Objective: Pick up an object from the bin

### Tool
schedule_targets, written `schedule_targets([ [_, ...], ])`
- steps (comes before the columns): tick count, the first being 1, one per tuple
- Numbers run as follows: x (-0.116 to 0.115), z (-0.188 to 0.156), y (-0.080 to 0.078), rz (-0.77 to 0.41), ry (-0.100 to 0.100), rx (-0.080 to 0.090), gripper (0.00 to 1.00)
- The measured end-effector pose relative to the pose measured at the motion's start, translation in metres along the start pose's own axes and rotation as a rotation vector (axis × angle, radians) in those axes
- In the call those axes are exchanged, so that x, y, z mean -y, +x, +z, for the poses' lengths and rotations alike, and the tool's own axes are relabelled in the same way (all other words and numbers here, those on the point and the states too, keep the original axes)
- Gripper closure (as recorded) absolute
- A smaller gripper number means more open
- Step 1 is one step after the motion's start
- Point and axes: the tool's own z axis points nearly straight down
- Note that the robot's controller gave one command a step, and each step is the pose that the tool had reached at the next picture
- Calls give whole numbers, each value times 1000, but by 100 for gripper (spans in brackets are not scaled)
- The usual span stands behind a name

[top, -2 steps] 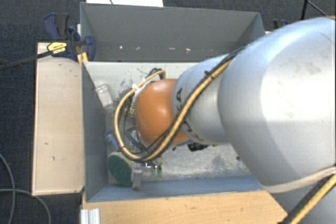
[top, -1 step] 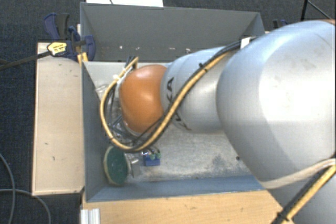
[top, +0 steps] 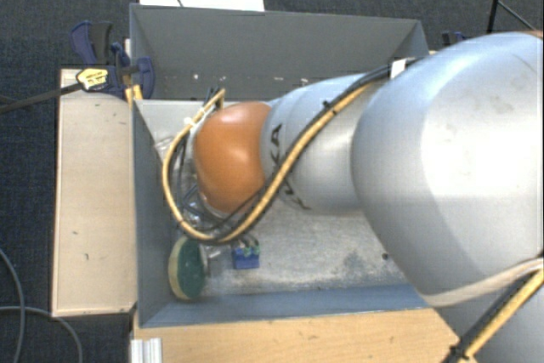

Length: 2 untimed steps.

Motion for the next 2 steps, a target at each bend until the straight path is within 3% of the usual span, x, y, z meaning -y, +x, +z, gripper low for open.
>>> schedule_targets([
  [1, 21, -121, -33, -2, -6, 5, 100],
  [2, 31, -81, -26, -463, -7, -7, 100],
])
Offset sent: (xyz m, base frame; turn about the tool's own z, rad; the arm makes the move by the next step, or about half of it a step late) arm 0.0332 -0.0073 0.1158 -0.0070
